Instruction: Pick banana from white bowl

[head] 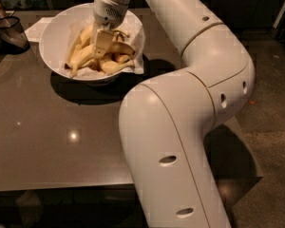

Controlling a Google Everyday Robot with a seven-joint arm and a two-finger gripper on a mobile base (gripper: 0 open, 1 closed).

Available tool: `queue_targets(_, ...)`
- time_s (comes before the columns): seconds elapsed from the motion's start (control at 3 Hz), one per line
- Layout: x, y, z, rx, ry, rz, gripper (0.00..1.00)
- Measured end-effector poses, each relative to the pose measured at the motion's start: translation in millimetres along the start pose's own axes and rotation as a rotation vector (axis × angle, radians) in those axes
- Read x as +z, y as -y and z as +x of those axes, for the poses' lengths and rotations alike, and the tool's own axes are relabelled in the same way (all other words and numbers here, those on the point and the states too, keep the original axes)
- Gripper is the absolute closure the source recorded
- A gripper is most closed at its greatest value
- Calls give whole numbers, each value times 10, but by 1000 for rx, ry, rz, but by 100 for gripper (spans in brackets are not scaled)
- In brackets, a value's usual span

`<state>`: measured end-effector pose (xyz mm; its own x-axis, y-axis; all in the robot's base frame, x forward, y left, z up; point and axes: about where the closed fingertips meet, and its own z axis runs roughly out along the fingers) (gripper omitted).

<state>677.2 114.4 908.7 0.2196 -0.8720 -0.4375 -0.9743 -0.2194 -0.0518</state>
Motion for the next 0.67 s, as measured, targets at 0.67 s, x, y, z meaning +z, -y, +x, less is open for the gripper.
queue_targets(0.67,-158,37,-70,0,12,68,100)
